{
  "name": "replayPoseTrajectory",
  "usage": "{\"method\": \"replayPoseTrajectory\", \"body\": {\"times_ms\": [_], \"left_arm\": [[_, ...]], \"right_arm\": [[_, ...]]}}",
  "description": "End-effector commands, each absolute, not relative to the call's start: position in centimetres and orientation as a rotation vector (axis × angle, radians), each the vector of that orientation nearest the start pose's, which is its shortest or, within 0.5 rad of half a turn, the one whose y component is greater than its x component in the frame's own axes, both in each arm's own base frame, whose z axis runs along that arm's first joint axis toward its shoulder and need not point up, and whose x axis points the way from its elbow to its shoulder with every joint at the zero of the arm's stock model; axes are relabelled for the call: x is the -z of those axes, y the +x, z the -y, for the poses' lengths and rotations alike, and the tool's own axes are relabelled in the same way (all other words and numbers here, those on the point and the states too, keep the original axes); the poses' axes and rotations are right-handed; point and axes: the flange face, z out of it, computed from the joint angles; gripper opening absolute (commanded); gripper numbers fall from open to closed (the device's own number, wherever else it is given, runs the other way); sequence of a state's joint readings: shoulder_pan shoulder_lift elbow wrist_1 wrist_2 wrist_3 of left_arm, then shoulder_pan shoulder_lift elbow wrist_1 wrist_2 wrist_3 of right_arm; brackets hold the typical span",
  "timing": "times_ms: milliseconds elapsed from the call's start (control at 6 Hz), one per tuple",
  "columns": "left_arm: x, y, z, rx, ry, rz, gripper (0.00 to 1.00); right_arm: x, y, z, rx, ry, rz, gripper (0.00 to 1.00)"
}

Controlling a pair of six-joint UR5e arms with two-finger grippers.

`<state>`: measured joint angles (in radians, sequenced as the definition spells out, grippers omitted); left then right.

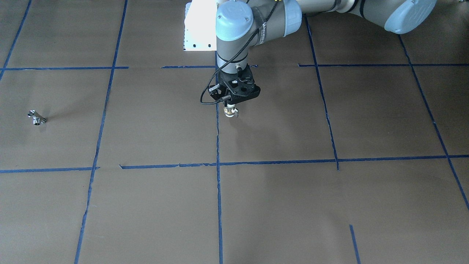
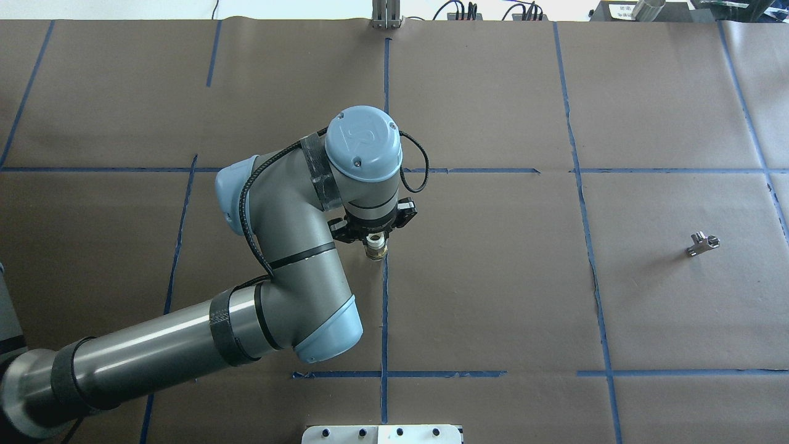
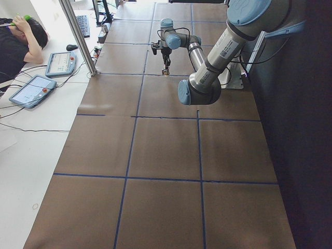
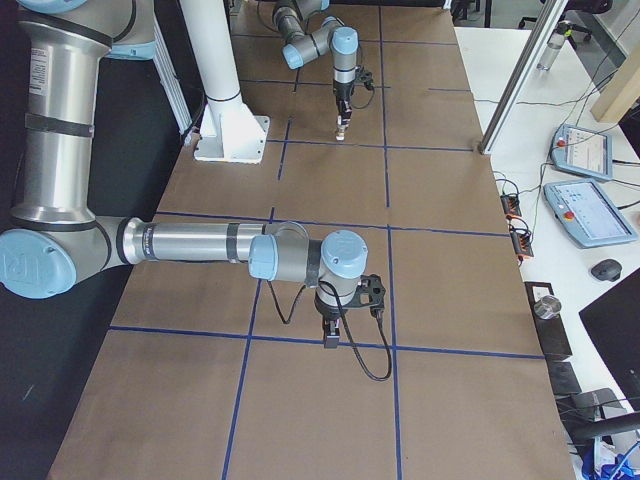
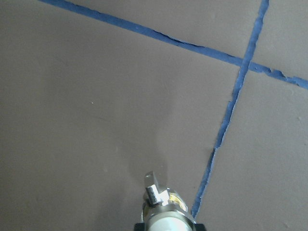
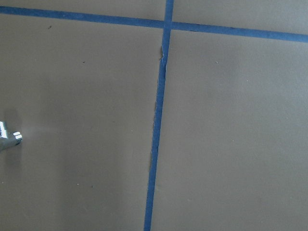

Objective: Assemble PPR valve and pipe with both arms
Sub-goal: 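Carry the white valve with the left gripper toward the table centre, then set the valve upright at the centre, open and withdraw the left gripper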

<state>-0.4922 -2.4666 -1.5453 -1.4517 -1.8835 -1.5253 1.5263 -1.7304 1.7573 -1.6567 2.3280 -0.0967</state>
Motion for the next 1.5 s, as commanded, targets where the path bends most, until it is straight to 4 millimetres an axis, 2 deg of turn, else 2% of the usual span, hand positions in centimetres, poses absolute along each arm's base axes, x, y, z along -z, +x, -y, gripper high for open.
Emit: {"method": "replayPoseTrajectory", "body": {"times_ms": [0, 167, 333, 500, 667, 833, 1000, 1167, 1333], "left_arm": [[-13.3, 59.7, 42.6, 0.294, -0.095, -0.795, 0.0], [-13.3, 59.8, 42.6, 0.295, -0.095, -0.795, 0.04], [-13.3, 59.8, 42.6, 0.293, -0.095, -0.795, 0.27], [-13.4, 59.8, 42.6, 0.284, -0.089, -0.804, 0.94], [-13.3, 59.8, 42.6, 0.279, -0.085, -0.811, 1.0], [-12.6, 58.9, 42.6, 0.269, -0.074, -0.825, 1.0], [-11.8, 56.7, 42.7, 0.224, -0.044, -0.839, 1.0], [-12.8, 53.8, 43.1, 0.158, -0.013, -0.808, 1.0], [-16.3, 48.0, 44.2, 0.052, 0.014, -0.806, 1.0]], "right_arm": [[-65.0, 4.6, 42.2, 0.112, -0.037, 0.759, 1.0], [-65.0, 4.6, 42.2, 0.112, -0.037, 0.759, 1.0], [-65.0, 4.6, 42.2, 0.111, -0.039, 0.759, 1.0], [-65.0, 4.6, 42.2, 0.111, -0.039, 0.759, 1.0], [-65.0, 4.6, 42.3, 0.112, -0.037, 0.759, 1.0], [-64.8, 4.6, 42.4, 0.113, -0.033, 0.759, 1.0], [-64.8, 4.5, 42.4, 0.116, -0.033, 0.761, 1.0], [-64.5, 4.5, 42.6, 0.119, -0.028, 0.761, 1.0], [-63.7, 4.3, 43.4, 0.125, -0.012, 0.766, 1.0]]}}
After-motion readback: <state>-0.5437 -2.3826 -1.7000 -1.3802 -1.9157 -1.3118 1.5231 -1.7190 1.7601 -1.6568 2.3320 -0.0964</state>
